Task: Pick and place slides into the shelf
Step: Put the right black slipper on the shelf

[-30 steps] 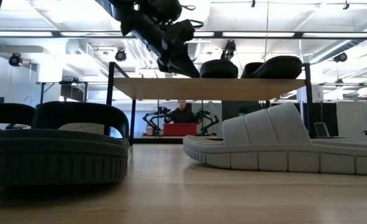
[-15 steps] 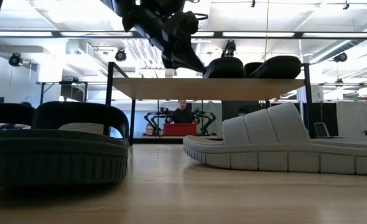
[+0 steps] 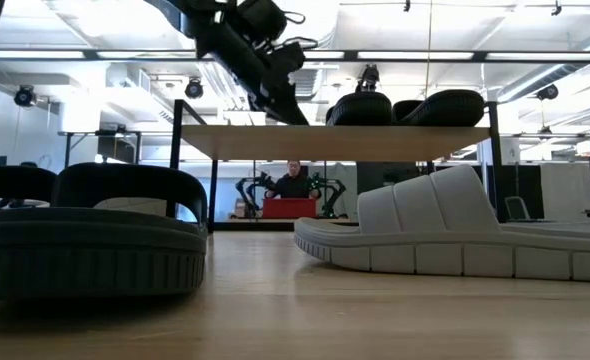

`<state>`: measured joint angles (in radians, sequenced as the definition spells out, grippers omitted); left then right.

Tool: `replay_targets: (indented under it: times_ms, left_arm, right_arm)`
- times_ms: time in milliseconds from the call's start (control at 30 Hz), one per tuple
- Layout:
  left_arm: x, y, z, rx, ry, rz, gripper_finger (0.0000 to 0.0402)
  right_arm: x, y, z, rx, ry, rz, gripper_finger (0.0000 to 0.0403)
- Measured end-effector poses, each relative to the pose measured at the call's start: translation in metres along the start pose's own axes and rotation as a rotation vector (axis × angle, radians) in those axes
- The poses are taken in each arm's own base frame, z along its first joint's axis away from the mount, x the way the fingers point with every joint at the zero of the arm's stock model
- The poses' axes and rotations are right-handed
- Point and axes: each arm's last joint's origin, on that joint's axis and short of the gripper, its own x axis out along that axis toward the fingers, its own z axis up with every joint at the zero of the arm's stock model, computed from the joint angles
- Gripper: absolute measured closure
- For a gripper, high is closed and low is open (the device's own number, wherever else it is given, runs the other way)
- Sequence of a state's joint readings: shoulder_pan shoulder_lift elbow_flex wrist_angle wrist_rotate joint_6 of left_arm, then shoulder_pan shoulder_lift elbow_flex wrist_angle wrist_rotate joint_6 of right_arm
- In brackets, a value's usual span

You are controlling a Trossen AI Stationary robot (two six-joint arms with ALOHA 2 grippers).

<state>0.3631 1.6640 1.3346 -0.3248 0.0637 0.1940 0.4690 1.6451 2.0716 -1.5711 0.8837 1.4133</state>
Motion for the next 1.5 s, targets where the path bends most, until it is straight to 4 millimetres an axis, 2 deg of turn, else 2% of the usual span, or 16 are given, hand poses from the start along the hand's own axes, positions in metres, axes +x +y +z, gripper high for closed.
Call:
replay_targets:
  times_ms: [267,500,733,833,967,1133,1267,1400,1500]
  left_arm:
    - [0.016,0.008,0.002,0.007,-0.067,-0.019,0.0401]
    - [0.031,0.0,-0.005,-0.007,-0.033,-0.099,0.0401]
    - [0.03,-0.012,-0.001,0.012,-0.044,-0.132,0.0401]
    - [0.023,-0.013,0.0,0.014,-0.033,-0.128,0.0401]
    - [0.006,-0.014,-0.003,0.005,0.038,-0.13,0.0401]
    - [-0.031,-0.021,0.003,-0.021,0.027,-0.14,0.0401]
    - [-0.056,-0.03,0.005,-0.024,-0.011,-0.16,0.0401]
    - [-0.072,-0.033,0.007,-0.031,-0.057,-0.163,0.0401]
    - [-0.071,-0.033,0.007,-0.03,-0.085,-0.16,0.0401]
  right_arm:
    - [0.001,0.0,-0.001,-0.005,-0.002,-0.003,0.0316]
    - [0.001,0.0,-0.001,-0.015,-0.006,-0.007,0.0316]
    - [0.003,-0.001,-0.002,-0.035,-0.004,-0.012,0.0317]
    - [0.009,-0.005,-0.001,-0.015,0.066,-0.028,0.0319]
    - [0.029,-0.019,-0.004,0.018,0.188,-0.102,0.0335]
    - [0.056,-0.053,-0.007,0.042,0.311,-0.238,0.0381]
    - [0.072,-0.078,-0.026,0.042,0.519,-0.315,0.0394]
    - [0.067,-0.08,-0.051,0.078,0.65,-0.266,0.0394]
    - [0.064,-0.074,-0.065,0.11,0.688,-0.221,0.0395]
